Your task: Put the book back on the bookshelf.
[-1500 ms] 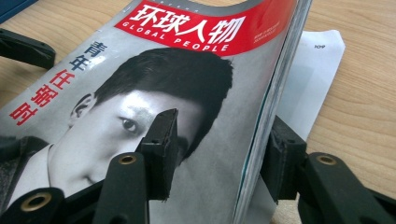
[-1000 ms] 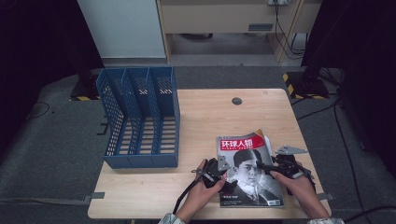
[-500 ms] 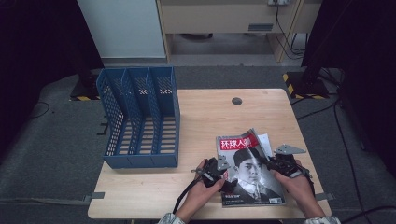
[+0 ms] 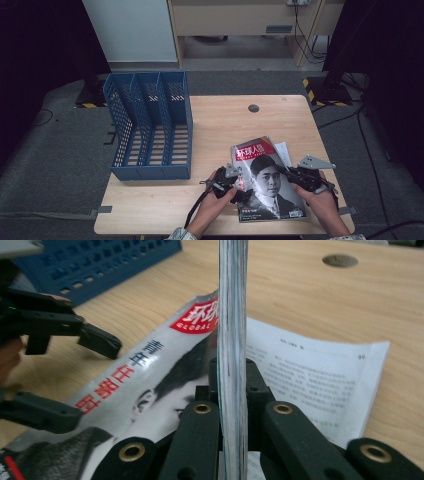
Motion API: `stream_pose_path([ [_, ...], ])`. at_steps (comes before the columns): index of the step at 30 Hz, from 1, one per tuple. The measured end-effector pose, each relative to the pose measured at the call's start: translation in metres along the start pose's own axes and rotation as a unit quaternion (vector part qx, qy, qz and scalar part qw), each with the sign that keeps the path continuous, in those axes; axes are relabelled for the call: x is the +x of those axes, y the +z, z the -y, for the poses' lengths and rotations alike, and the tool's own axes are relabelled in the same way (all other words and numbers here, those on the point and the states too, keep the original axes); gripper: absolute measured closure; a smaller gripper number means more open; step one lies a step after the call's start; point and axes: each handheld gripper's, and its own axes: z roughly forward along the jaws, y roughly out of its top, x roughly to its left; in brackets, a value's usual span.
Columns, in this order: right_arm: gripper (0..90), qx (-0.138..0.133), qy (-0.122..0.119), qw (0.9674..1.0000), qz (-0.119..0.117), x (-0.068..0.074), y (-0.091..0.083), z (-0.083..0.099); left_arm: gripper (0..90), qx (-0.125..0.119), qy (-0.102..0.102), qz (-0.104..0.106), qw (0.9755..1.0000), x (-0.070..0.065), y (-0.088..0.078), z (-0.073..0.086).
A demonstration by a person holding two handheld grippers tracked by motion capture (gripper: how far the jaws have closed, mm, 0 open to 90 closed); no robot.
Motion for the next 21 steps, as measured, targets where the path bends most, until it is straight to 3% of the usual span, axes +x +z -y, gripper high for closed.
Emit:
stream_pose_path([
  [7,88.0,-0.028,-0.010,0.9995,-0.013,0.004,-0.010,-0.006,4.9,-0.003,-0.010,0.000,0.9999,0.002,0.000,0.000],
  [14,88.0,-0.061,-0.003,0.9977,-0.029,0.004,-0.019,-0.008,4.8,-0.001,0.000,0.013,0.9999,0.001,0.003,-0.002],
  [17,87.9,-0.061,0.002,0.9977,-0.029,0.002,-0.018,-0.007,4.6,0.002,0.008,0.037,0.9993,-0.001,0.007,-0.005],
  [21,87.8,-0.045,0.016,0.9986,-0.024,-0.001,-0.009,-0.002,3.5,0.000,0.002,0.039,0.9992,0.000,0.006,-0.005],
])
